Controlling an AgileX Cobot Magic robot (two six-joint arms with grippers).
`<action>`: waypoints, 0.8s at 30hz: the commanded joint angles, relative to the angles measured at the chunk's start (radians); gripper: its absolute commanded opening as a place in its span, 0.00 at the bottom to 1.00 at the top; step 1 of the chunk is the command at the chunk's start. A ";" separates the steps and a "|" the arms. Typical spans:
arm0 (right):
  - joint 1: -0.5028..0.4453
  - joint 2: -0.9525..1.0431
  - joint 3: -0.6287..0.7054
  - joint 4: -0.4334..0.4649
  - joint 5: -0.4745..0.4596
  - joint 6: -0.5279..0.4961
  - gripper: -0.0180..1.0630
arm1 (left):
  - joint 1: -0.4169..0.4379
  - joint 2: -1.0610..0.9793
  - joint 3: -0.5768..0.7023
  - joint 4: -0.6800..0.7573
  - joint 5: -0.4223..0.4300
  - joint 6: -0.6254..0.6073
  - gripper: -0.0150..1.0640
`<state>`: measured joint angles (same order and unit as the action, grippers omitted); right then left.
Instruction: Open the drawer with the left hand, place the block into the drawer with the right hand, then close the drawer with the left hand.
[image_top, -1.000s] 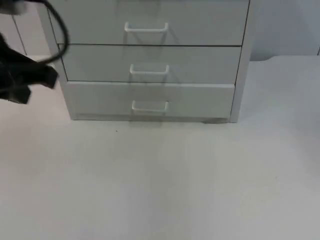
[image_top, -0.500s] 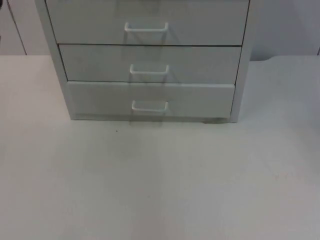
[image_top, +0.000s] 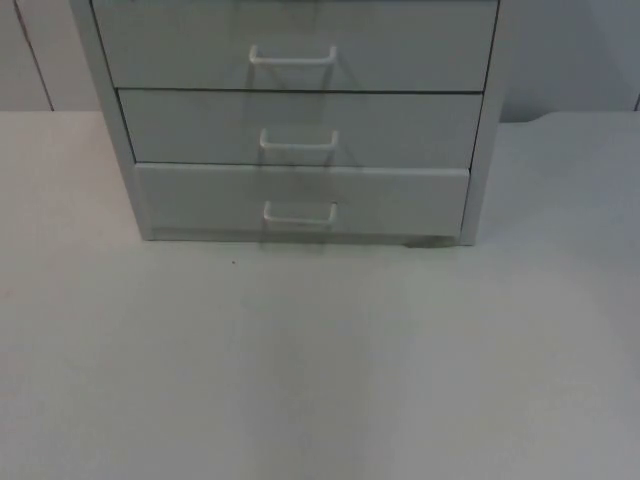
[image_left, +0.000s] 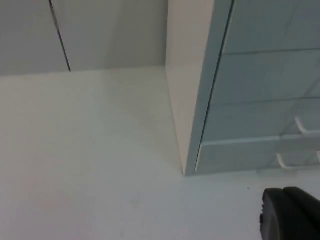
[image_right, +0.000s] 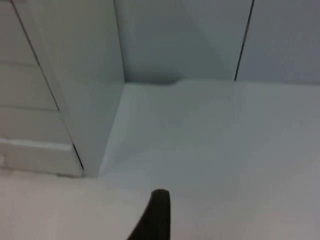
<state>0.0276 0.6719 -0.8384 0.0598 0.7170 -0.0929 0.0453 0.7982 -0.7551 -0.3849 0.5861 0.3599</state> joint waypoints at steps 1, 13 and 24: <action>-0.005 -0.086 0.004 0.011 0.040 -0.009 0.76 | 0.003 -0.085 0.020 0.005 0.004 0.003 0.01; -0.005 -0.438 0.118 0.021 0.118 -0.013 0.76 | 0.003 -0.446 0.199 0.003 0.027 -0.024 0.01; -0.005 -0.672 0.233 0.021 0.261 -0.031 0.76 | 0.003 -0.709 0.238 0.035 0.111 -0.047 0.01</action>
<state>0.0276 0.0135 -0.6163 0.0783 0.9639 -0.1171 0.0453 0.1082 -0.5195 -0.3624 0.6801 0.3237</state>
